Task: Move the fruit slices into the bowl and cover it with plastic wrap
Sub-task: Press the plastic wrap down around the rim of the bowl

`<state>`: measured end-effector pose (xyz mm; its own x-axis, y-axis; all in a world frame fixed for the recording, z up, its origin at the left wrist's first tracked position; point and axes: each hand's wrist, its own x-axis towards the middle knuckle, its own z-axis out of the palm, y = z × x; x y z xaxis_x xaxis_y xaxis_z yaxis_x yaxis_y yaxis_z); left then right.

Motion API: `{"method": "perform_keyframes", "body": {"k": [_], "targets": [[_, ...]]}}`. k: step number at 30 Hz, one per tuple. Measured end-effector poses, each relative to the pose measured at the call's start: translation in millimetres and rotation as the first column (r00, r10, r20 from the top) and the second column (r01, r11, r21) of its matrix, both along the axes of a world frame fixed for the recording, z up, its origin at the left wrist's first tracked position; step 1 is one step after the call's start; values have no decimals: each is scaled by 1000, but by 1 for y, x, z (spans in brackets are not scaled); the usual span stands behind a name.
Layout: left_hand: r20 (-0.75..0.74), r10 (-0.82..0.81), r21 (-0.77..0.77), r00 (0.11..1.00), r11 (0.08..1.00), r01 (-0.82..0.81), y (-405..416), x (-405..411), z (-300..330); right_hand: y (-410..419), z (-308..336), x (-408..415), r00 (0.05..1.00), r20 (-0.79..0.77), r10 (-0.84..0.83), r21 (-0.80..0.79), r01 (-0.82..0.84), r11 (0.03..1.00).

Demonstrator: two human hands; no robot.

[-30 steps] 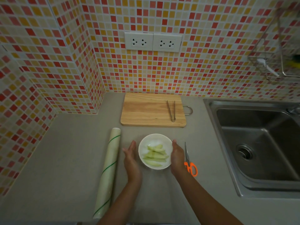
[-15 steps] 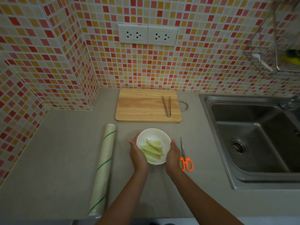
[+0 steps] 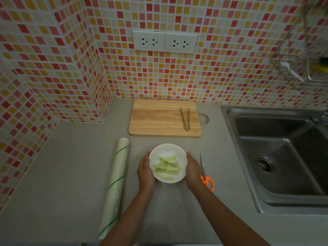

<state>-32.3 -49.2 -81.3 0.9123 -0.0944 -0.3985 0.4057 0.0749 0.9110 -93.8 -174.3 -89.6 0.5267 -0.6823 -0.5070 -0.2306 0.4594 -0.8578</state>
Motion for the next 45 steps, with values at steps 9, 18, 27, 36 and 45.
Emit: {"method": "perform_keyframes", "body": {"k": [9, 18, 27, 36, 45], "targets": [[86, 20, 39, 996, 999, -23, 5, 8, -6, 14, 1, -11, 963, 271, 15, 126, -51, 991], [9, 191, 11, 982, 981, -191, 6, 2, -5, 28, -3, -3, 967, 235, 101, 104, -128, 986], [140, 142, 103, 980, 982, -157, 10, -17, -5, 15, -2, 5, 984, 169, 52, 18, -55, 998], [1, -110, -94, 994, 989, 110, 5, 19, -3, 27, -7, -7, 956, 275, -97, 130, 63, 990], [-70, -52, -12, 996, 999, 51, 5, 10, -5, 28, -4, 5, 922, 388, -4, 206, -83, 975]]}}
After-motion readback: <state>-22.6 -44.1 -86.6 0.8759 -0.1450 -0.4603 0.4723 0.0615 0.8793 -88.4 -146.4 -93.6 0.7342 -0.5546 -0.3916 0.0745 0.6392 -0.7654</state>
